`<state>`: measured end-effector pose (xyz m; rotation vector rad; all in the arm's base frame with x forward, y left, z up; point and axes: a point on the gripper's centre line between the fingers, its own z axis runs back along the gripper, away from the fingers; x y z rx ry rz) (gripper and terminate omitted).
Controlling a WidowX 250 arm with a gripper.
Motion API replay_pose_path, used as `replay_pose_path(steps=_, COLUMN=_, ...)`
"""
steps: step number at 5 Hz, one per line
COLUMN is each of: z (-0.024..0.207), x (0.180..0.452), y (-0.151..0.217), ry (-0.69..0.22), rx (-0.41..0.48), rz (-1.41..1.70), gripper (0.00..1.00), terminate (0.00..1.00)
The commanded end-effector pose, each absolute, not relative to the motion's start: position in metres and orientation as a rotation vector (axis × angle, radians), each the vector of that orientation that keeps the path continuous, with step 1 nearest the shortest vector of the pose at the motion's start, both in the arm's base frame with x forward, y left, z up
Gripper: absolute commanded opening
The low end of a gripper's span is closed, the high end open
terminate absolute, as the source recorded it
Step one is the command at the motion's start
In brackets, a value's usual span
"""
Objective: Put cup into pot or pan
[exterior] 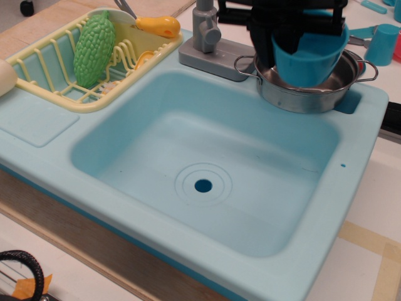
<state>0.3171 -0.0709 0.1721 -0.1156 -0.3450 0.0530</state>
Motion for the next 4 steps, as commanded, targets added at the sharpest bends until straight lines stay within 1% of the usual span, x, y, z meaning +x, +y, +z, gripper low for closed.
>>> replay_pose_path(steps=1, z=0.1856, x=0.3453, y=-0.0642, ry=-0.339, rx=-0.139, rz=0.037, gripper=1.0, terminate=0.0)
replay_pose_path(steps=2, z=0.1757, x=0.3457, y=-0.0634, ry=-0.32, rx=-0.181, rz=0.021, gripper=1.0, terminate=0.0)
replay_pose_path(steps=3, z=0.1757, x=0.3457, y=-0.0634, ry=-0.32, rx=-0.181, rz=0.021, gripper=1.0, terminate=0.0)
replay_pose_path(steps=4, z=0.1757, x=0.3457, y=-0.0634, ry=-0.32, rx=-0.181, rz=0.021, gripper=1.0, terminate=1.0)
